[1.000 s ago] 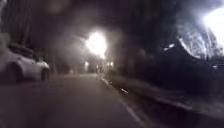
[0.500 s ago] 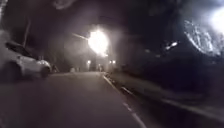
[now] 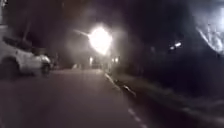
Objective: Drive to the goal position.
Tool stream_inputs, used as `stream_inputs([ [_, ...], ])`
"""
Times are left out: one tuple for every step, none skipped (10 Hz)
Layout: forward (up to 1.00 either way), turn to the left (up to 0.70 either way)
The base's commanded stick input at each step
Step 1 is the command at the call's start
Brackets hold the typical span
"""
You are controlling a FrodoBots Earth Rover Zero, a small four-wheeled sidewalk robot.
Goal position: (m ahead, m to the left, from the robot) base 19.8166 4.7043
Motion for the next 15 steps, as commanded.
stream_inputs([
  [0.7, 0.0],
  [0.7, 0.0],
  [0.7, 0.0],
  [0.7, 0.0],
  [0.7, 0.0],
  [0.7, 0.0],
  [0.7, 0.0],
  [0.7, 0.0],
  [0.7, 0.0],
  [0.7, 0.0],
  [0.7, 0.0],
  [0.7, 0.0],
  [0.7, 0.0],
  [0.7, 0.0],
  [0.7, 0.0],
])
